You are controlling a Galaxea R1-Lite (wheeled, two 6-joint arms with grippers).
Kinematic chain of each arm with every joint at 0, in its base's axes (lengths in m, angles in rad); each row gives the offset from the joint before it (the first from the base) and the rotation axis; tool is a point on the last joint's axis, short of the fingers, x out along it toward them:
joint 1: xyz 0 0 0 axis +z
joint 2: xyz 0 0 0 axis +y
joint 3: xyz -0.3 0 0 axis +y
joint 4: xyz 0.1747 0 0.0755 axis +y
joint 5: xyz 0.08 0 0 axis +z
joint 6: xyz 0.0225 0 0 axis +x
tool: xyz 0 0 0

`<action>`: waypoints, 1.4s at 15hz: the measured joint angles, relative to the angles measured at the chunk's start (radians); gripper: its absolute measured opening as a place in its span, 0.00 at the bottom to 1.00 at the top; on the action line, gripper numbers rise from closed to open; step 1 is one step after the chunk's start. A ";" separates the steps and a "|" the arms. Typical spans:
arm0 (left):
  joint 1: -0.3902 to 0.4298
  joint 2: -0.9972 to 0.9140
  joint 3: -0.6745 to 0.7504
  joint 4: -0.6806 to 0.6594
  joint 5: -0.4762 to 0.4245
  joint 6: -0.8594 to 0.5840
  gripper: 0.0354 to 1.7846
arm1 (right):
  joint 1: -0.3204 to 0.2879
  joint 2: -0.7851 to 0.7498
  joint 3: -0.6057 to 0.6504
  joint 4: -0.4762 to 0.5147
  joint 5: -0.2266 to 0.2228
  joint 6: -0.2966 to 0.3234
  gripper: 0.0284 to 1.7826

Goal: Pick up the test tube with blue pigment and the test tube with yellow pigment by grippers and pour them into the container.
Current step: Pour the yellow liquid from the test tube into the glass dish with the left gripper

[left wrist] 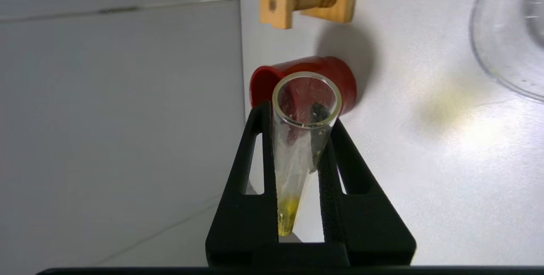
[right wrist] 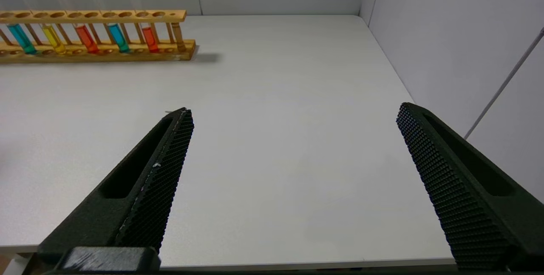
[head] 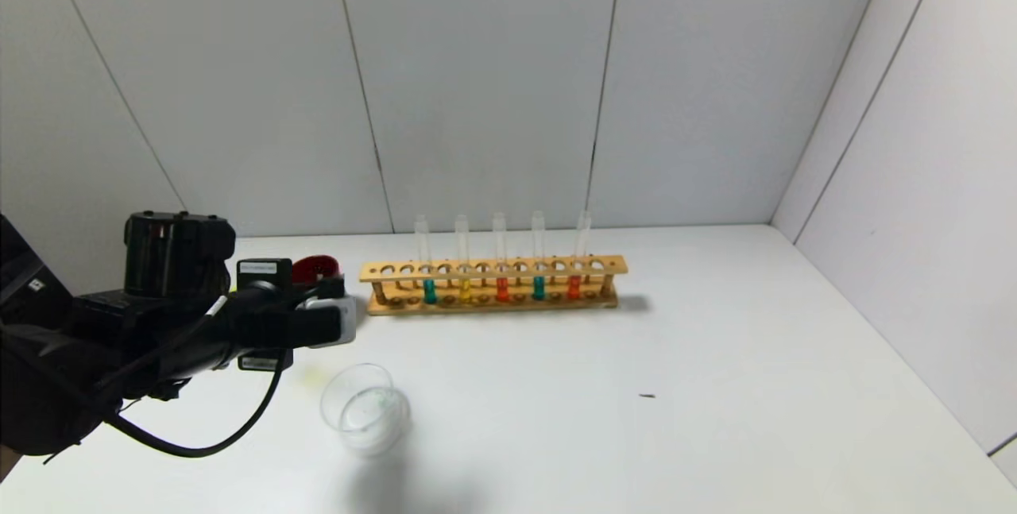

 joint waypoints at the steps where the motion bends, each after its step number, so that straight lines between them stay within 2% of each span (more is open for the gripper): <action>1: 0.003 0.003 0.010 0.000 -0.017 0.028 0.16 | 0.000 0.000 0.000 0.000 0.000 0.001 0.98; 8: 0.106 -0.002 0.048 -0.001 -0.146 0.303 0.16 | 0.000 0.000 0.000 0.000 0.000 0.000 0.98; 12: 0.109 0.009 0.044 -0.002 -0.155 0.400 0.16 | 0.000 0.000 0.000 0.000 0.000 0.000 0.98; 17: 0.093 0.036 0.039 -0.011 -0.151 0.419 0.16 | 0.000 0.000 0.000 0.000 0.000 0.000 0.98; 21: 0.089 0.053 0.033 -0.033 -0.163 0.509 0.16 | 0.000 0.000 0.000 0.000 0.000 0.000 0.98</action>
